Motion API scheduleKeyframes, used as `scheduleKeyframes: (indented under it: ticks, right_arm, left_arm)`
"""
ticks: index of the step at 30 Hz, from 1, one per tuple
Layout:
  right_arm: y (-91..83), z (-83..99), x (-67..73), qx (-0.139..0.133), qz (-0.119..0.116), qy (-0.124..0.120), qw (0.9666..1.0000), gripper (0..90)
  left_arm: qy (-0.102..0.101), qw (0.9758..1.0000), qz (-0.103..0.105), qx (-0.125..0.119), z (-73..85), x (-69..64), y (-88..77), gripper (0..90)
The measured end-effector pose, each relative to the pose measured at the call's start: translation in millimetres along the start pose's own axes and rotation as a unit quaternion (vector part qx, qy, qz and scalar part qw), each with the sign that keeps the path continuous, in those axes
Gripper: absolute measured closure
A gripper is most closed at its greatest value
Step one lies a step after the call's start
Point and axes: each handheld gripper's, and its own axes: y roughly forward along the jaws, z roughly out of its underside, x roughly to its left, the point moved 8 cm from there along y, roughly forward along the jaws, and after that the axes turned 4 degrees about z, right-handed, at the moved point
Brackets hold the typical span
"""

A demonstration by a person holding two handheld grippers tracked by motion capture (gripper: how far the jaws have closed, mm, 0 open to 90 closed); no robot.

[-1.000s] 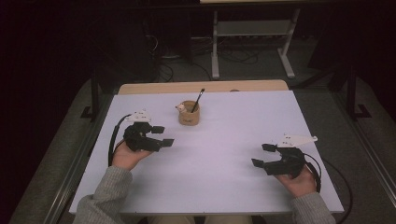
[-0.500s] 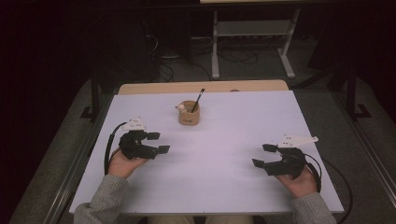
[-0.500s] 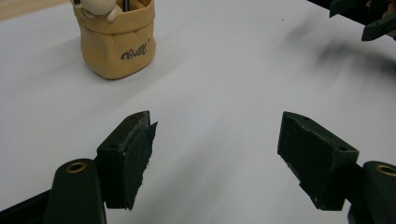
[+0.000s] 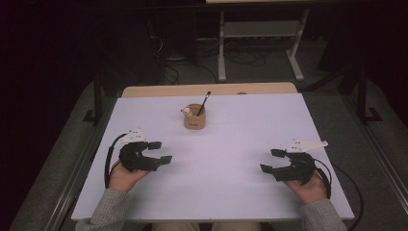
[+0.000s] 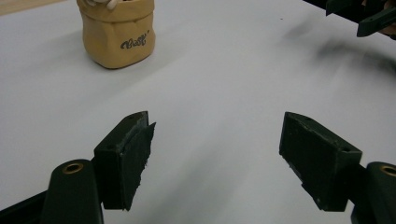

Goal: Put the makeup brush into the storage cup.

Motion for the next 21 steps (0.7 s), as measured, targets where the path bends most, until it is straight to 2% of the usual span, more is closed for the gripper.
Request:
scheduleKeyframes:
  ticks: [15, 21]
  right_arm:
    - [-1.3, 0.5, -1.6, -0.005, 0.000, 0.005, 1.0000, 24.6]
    - [-1.0, 1.6, -1.6, -0.002, -0.002, 0.006, 1.0000, 24.6]
  left_arm:
    - [-0.005, 0.9998, -0.019, -0.006, 13.7, 2.1, -12.3, 23.9]
    - [-0.012, 0.9997, -0.018, -0.005, 23.2, 1.3, -14.2, 22.7]
